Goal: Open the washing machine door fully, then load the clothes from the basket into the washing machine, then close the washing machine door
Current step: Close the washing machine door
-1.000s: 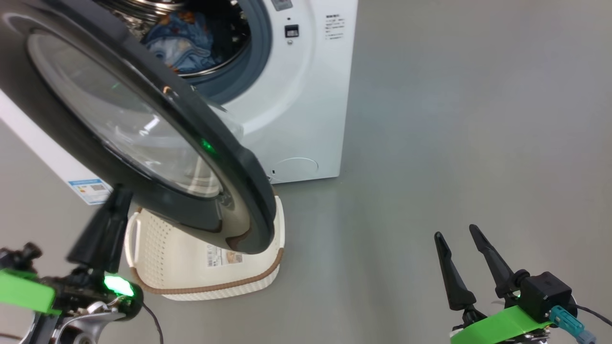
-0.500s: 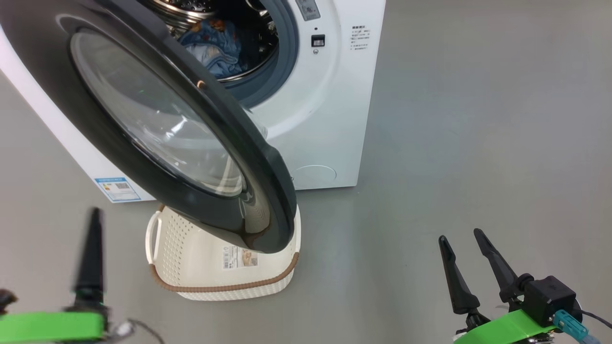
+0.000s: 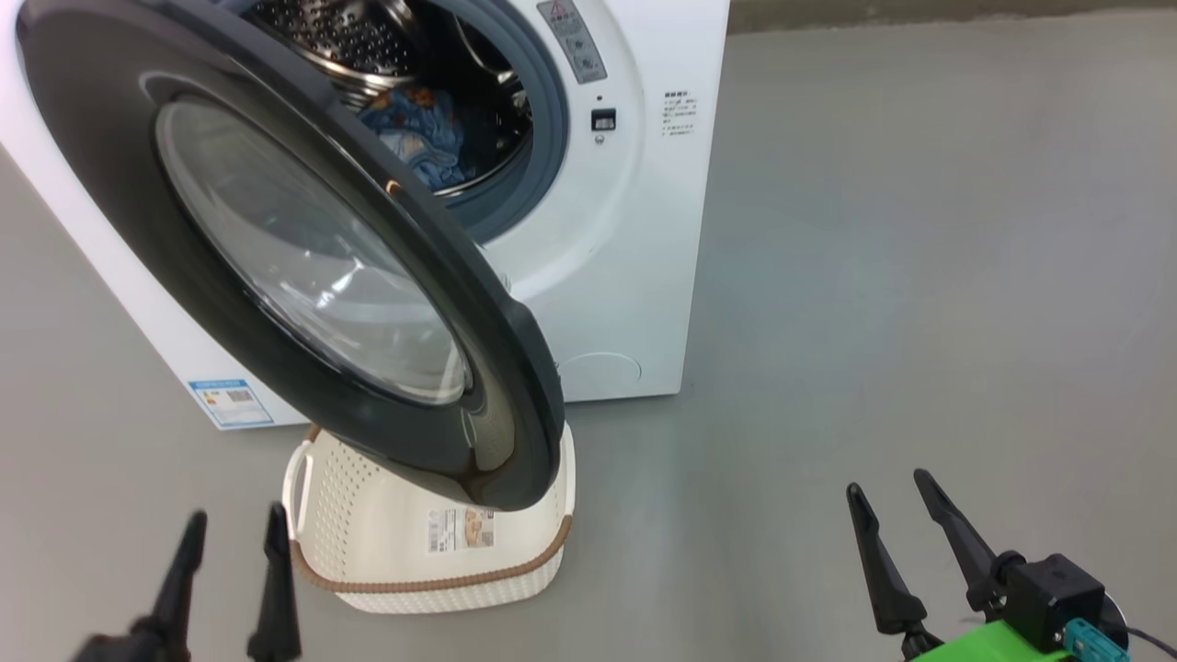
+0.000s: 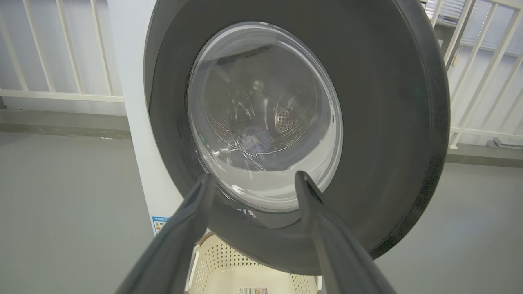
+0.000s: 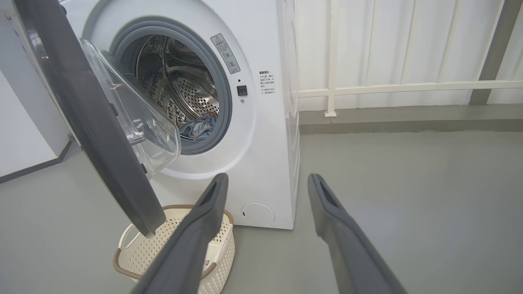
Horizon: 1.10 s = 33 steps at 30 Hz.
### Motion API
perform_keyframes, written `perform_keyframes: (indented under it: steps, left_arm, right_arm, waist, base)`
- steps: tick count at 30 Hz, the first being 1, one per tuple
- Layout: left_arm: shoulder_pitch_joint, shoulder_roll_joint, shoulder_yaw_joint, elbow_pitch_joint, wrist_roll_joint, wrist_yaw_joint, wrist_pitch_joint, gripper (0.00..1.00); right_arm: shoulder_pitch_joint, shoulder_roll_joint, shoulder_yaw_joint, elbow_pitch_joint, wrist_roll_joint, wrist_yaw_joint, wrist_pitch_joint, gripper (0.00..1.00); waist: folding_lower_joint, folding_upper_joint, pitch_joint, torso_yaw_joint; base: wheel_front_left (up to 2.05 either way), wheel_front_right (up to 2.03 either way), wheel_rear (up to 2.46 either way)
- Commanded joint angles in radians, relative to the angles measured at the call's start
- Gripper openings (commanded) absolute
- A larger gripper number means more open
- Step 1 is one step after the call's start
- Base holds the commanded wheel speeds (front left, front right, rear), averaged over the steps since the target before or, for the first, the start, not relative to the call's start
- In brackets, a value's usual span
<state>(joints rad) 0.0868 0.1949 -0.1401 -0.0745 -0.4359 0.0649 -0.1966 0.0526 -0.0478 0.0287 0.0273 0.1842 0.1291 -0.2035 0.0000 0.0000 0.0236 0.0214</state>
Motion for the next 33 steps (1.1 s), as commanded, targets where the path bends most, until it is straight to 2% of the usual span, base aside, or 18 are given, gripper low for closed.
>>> perform_keyframes:
  steps: [1, 2, 4, 9, 20, 33]
  left_arm:
    - [-0.014, 0.024, 0.028, -0.019, 0.028, 0.021, -0.009, 1.00]
    - [0.006, 0.034, 0.013, -0.015, 0.075, 0.047, -0.006, 1.00]
    - [0.024, 0.041, 0.002, -0.010, 0.109, 0.070, -0.001, 1.00]
    - [0.054, 0.041, -0.017, -0.013, 0.151, 0.104, 0.004, 1.00]
    - [0.066, 0.035, -0.027, -0.015, 0.161, 0.129, 0.003, 1.00]
    - [0.064, 0.042, -0.030, -0.011, 0.157, 0.139, 0.004, 1.00]
  right_arm:
    - [-0.007, -0.002, 0.022, -0.030, -0.013, 0.002, 0.000, 1.00]
    - [0.003, -0.002, 0.018, -0.034, -0.023, 0.002, 0.004, 1.00]
    - [0.013, -0.002, 0.013, -0.038, -0.033, 0.002, 0.007, 1.00]
    - [0.028, -0.002, -0.002, -0.048, -0.070, 0.002, 0.016, 1.00]
    - [0.035, -0.002, -0.008, -0.058, -0.090, 0.002, 0.023, 1.00]
    - [0.038, -0.002, -0.006, -0.067, -0.091, 0.002, 0.028, 1.00]
  waist:
    - [0.0000, 0.0000, -0.011, -0.003]
    - [0.0000, 0.0000, -0.018, -0.004]
    - [0.0000, 0.0000, -0.026, -0.005]
    - [0.0000, 0.0000, -0.034, -0.009]
    - [0.0000, 0.0000, -0.041, -0.018]
    - [0.0000, 0.0000, -0.039, -0.016]
  base:
    - [0.00, 0.00, 0.00]
    - [0.00, 0.00, 0.00]
    - [0.00, 0.00, 0.00]
    - [0.00, 0.00, 0.00]
    - [0.00, 0.00, 0.00]
    - [0.00, 0.00, 0.00]
